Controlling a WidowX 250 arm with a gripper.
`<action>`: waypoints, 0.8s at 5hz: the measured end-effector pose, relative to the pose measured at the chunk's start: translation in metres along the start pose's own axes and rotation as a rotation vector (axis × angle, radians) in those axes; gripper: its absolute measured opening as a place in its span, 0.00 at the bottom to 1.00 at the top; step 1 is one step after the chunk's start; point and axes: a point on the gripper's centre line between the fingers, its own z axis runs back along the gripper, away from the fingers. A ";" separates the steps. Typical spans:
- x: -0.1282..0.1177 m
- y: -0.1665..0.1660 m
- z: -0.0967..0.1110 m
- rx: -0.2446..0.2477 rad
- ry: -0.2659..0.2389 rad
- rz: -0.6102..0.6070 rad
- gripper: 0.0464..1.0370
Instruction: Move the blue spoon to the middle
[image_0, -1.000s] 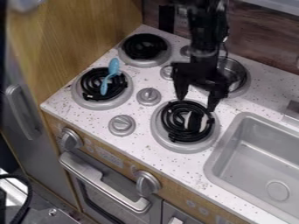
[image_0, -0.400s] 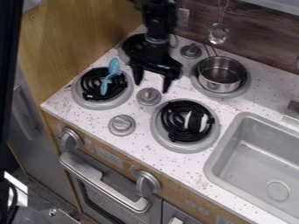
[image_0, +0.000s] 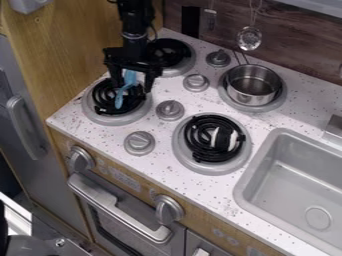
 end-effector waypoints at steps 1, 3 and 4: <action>0.000 0.014 -0.003 -0.015 -0.002 0.049 0.96; 0.004 0.013 -0.032 -0.012 0.096 0.026 0.86; 0.006 0.011 -0.033 -0.002 0.099 0.017 0.55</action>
